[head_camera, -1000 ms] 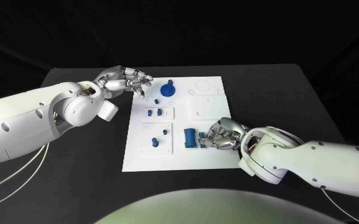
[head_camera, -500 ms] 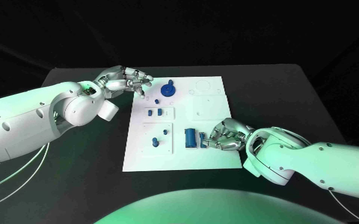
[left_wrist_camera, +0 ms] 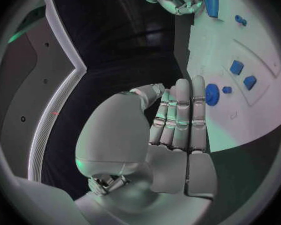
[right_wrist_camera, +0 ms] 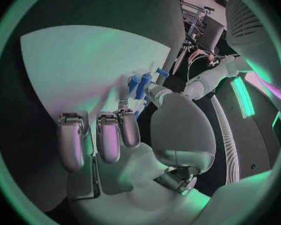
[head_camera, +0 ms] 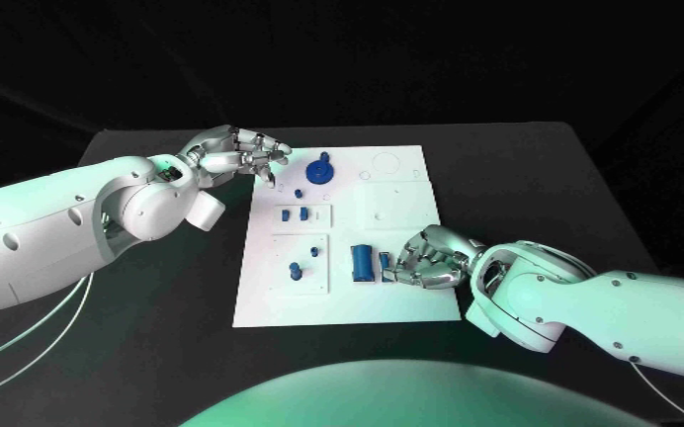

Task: Assemble the parts on the task board

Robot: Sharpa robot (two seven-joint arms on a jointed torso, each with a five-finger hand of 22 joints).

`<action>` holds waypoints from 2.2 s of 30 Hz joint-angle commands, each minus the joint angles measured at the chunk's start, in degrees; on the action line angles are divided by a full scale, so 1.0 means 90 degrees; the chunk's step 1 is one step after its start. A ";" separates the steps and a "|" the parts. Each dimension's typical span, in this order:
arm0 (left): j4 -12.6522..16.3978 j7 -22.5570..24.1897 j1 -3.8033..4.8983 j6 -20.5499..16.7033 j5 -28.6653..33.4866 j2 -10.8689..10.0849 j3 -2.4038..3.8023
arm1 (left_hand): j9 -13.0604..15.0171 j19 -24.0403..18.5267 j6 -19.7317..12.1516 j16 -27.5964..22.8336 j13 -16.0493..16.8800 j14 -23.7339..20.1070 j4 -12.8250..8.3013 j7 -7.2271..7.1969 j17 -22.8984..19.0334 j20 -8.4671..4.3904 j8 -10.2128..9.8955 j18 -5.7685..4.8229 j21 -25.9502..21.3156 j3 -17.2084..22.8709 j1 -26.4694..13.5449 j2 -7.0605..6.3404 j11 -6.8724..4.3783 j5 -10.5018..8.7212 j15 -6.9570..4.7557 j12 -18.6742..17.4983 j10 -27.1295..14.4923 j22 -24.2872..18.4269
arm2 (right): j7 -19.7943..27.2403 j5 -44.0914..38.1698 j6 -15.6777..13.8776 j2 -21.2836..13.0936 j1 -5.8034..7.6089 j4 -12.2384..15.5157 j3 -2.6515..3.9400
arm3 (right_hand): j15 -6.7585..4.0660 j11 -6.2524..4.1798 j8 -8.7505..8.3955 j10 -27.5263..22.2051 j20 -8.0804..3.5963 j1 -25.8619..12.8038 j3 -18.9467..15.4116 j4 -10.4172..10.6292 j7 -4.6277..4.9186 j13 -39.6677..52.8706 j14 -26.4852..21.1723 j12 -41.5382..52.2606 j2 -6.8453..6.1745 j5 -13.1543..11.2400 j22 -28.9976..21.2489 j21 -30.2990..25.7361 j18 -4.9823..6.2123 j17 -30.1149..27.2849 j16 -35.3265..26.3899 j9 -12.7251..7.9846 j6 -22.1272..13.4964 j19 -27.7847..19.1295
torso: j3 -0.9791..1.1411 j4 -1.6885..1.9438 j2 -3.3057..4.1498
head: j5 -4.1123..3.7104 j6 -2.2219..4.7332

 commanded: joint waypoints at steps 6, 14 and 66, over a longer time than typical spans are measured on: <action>0.0008 0.0036 0.0000 0.0105 -0.0020 0.0014 0.0003 | 0.0007 0.0013 -0.0053 -0.0032 -0.0006 -0.0002 0.0011 0.0004 0.0007 0.0040 -0.0025 0.0086 -0.0021 0.0042 -0.0005 0.0008 0.0012 0.0022 0.0024 -0.0040 -0.0045 -0.0009 | 0.0026 -0.0153 0.0301 0.0063 -0.0006 -0.0078 -0.0002 | -0.0038 -0.0041 -0.0035 0.0177 -0.0032 0.0234 -0.0058 -0.0058 0.0007 0.0909 0.0589 0.0027 0.0097 0.0002 0.1589 0.0036 -0.0025 0.1346 0.0021 0.0014 0.0030 0.0604 | -0.0010 0.0007 0.0000 | 0.0014 0.0000; 0.0002 0.0036 0.0000 0.0098 -0.0020 0.0004 0.0003 | 0.0007 0.0013 -0.0053 -0.0032 -0.0006 -0.0002 0.0011 0.0004 0.0007 0.0040 -0.0025 0.0086 -0.0021 0.0042 -0.0005 0.0008 0.0012 0.0022 0.0024 -0.0040 -0.0045 -0.0009 | -0.0100 -0.0337 0.0317 0.0098 -0.0006 -0.0181 -0.0002 | -0.0040 -0.0045 -0.0049 0.0177 -0.0034 0.0400 -0.0068 -0.0115 0.0002 0.0911 0.0588 0.0025 0.0116 0.0008 0.1589 0.0036 -0.0025 0.1343 0.0019 0.0019 0.0033 0.0604 | -0.0004 -0.0001 -0.0001 | 0.0029 0.0000; -0.0012 0.0138 -0.0006 0.0005 0.0053 0.0030 0.0002 | 0.0048 0.0003 -0.0071 -0.0046 -0.0015 -0.0006 0.0067 0.0016 0.0032 0.0059 -0.0037 0.0083 -0.0043 0.0053 -0.0070 0.0015 0.0030 0.0016 0.0043 -0.0054 -0.0070 -0.0020 | 0.0988 0.0361 -0.0413 0.0175 0.0096 -0.0231 0.0031 | -0.0019 -0.0009 -0.0225 0.0152 -0.0025 0.0782 0.0063 -0.0113 0.0052 0.0901 0.0571 -0.0018 0.0105 0.0025 0.1554 -0.0098 0.0001 0.1271 -0.0026 -0.0015 -0.0070 0.0577 | -0.0027 -0.0016 -0.0058 | 0.0004 0.0000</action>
